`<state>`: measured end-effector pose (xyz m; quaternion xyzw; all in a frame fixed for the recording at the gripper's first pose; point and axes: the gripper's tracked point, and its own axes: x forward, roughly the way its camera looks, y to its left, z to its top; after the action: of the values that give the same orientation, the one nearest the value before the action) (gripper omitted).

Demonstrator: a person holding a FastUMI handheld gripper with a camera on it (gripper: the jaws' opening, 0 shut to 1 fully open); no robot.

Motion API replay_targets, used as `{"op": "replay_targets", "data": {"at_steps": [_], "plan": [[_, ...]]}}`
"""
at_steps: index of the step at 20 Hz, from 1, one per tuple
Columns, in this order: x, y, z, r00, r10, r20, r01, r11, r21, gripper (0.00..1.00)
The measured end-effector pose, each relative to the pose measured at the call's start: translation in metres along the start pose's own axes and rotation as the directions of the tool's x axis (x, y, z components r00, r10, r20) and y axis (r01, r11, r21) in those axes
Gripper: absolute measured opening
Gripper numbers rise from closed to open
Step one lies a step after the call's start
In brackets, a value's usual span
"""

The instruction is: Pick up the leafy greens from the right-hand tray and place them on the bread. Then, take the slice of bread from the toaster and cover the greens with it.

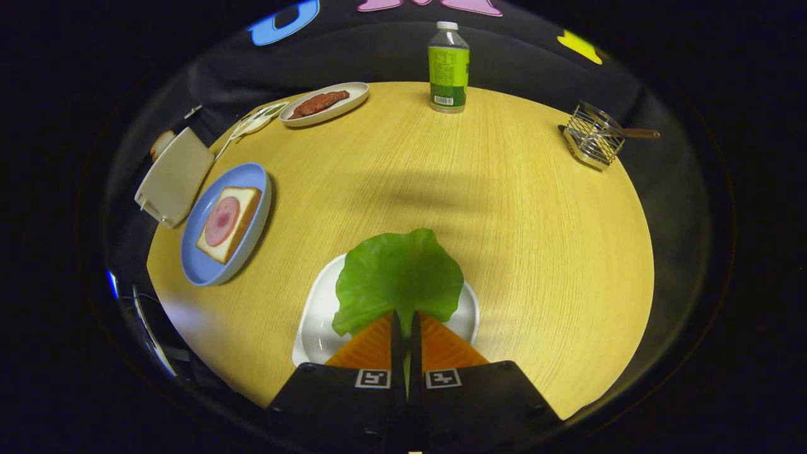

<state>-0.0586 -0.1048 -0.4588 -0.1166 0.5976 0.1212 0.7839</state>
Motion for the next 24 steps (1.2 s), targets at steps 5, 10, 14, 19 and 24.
{"op": "replay_targets", "data": {"at_steps": [5,10,14,19,24], "plan": [[-0.034,0.01,0.022,0.999,-0.002,0.054,-0.002,0.998,0.068,0.06],[-0.071,0.048,0.061,0.991,0.041,0.128,-0.049,0.997,0.065,0.05],[-0.086,0.097,0.095,0.979,0.112,0.168,-0.118,0.993,0.027,0.05],[-0.07,0.158,0.115,0.97,0.187,0.155,-0.185,0.982,-0.022,0.05],[-0.039,0.211,0.114,0.966,0.236,0.104,-0.228,0.97,-0.078,0.06]]}}
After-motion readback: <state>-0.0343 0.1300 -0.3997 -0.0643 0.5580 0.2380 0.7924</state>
